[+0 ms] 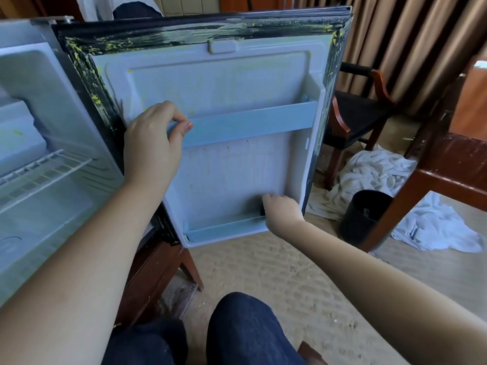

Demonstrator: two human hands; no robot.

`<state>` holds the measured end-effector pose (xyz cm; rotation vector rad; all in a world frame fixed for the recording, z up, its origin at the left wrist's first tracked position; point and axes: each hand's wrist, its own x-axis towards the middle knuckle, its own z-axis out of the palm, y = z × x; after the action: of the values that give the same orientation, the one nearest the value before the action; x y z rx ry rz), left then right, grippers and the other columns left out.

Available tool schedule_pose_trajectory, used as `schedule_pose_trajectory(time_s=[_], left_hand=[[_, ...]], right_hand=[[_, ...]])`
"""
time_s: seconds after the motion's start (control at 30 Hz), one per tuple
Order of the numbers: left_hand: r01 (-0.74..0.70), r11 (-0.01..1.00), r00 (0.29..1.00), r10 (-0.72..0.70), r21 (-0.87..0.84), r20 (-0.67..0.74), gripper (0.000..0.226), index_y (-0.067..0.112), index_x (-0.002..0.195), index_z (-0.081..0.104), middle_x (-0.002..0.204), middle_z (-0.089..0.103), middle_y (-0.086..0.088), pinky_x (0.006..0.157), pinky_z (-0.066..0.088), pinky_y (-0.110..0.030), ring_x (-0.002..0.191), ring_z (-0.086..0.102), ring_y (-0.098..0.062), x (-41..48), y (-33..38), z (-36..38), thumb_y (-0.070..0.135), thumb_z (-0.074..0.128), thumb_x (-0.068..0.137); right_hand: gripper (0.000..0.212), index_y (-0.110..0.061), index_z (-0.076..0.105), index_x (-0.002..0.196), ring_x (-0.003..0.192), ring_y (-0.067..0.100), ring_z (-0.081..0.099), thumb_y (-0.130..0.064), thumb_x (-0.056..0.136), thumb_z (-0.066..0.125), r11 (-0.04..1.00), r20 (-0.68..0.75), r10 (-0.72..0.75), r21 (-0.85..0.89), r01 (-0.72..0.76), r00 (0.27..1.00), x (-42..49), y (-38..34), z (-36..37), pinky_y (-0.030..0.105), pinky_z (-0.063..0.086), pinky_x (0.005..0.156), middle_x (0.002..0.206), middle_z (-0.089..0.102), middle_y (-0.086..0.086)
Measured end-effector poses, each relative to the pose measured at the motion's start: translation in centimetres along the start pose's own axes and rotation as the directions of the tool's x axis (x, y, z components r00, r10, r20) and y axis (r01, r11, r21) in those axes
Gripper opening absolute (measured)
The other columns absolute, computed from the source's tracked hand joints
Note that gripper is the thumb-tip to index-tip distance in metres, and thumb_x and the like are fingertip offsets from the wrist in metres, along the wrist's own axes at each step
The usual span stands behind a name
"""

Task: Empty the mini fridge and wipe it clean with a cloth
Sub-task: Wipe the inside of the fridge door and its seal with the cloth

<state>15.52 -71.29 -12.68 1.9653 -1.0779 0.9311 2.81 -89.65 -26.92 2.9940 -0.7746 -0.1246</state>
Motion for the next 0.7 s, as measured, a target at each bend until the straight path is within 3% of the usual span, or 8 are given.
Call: schedule_pose_trajectory(time_s=[0.07,0.13,0.2,0.3,0.37,0.47,0.6,0.7], left_hand=[[0.007,1.0,1.0,-0.007,-0.009,0.012,0.014,0.003,0.082,0.059,0.087,0.068,-0.01,0.066,0.028,-0.026,0.083,0.06,-0.031,0.0,0.0,-0.2,0.014,0.061,0.089],[0.019,1.0,1.0,-0.019,-0.02,0.011,0.013,0.003,0.082,0.06,0.087,0.068,-0.009,0.067,0.03,-0.027,0.084,0.061,-0.031,0.1,0.0,-0.1,0.014,0.062,0.089],[0.028,0.999,1.0,-0.028,-0.025,0.007,0.013,0.004,0.081,0.059,0.087,0.068,-0.009,0.066,0.029,-0.025,0.084,0.061,-0.031,0.1,0.1,0.1,0.014,0.062,0.088],[0.018,0.999,1.0,-0.017,-0.029,0.009,0.012,0.005,0.081,0.059,0.085,0.068,-0.008,0.066,0.03,-0.025,0.082,0.061,-0.029,0.1,0.0,0.2,0.014,0.062,0.088],[0.005,1.0,1.0,-0.005,-0.028,0.008,0.012,0.004,0.08,0.06,0.084,0.068,-0.008,0.066,0.033,-0.027,0.08,0.06,-0.028,0.1,-0.2,-0.1,0.013,0.062,0.088],[-0.009,1.0,1.0,0.009,-0.03,0.001,0.013,0.004,0.079,0.06,0.082,0.067,-0.008,0.066,0.036,-0.031,0.078,0.059,-0.027,0.0,-0.2,-0.2,0.013,0.064,0.088],[-0.014,1.0,1.0,0.014,-0.017,-0.013,0.014,0.003,0.079,0.059,0.082,0.067,-0.01,0.065,0.034,-0.032,0.078,0.059,-0.029,0.0,-0.1,0.1,0.013,0.062,0.088],[-0.023,1.0,0.999,0.023,0.003,-0.035,0.014,0.003,0.079,0.058,0.081,0.066,-0.011,0.065,0.032,-0.032,0.078,0.058,-0.031,-0.1,-0.1,0.4,0.013,0.061,0.088]], right_hand=[[0.027,-0.006,0.054,0.101,0.094,0.03,0.058,0.001,0.076,0.059,0.992,-0.126,-0.108,-0.082,0.098,0.986,-0.4,0.8,-0.3,0.033,0.039,0.07,0.098,0.06,0.01],[0.032,-0.007,0.061,0.068,0.069,0.029,0.059,0.0,0.043,0.079,0.96,-0.267,-0.208,-0.24,0.144,0.941,-0.2,1.7,-0.8,0.03,0.045,0.061,0.068,0.059,0.01],[0.035,-0.013,0.057,0.046,0.057,0.026,0.055,-0.002,0.024,0.082,0.929,-0.297,-0.231,-0.351,0.119,0.926,-0.1,2.1,-1.0,0.028,0.043,0.054,0.05,0.053,0.004],[0.017,-0.016,0.07,0.077,0.09,0.026,0.054,-0.007,0.063,0.075,0.873,-0.007,-0.175,-0.464,0.152,0.985,0.0,1.3,-0.7,0.031,0.044,0.078,0.079,0.065,0.004],[0.023,-0.015,0.066,0.098,0.108,0.027,0.048,-0.001,0.081,0.057,0.878,0.106,-0.135,-0.449,0.168,0.985,0.9,0.4,-0.6,0.032,0.041,0.094,0.101,0.066,0.005],[0.024,-0.011,0.064,0.101,0.113,0.029,0.049,0.003,0.084,0.054,0.912,0.127,-0.087,-0.39,0.131,0.988,1.7,-0.7,-1.2,0.032,0.046,0.088,0.107,0.066,0.008],[0.027,-0.01,0.057,0.099,0.102,0.027,0.055,0.008,0.081,0.051,0.999,-0.021,-0.009,-0.053,0.008,1.0,0.8,0.5,-0.2,0.029,0.042,0.072,0.108,0.063,0.007],[0.037,-0.018,0.056,0.123,0.099,0.026,0.057,-0.005,0.088,0.052,0.89,-0.256,0.151,0.456,-0.018,0.955,-0.6,1.5,1.0,0.03,0.039,0.064,0.109,0.063,0.004]])
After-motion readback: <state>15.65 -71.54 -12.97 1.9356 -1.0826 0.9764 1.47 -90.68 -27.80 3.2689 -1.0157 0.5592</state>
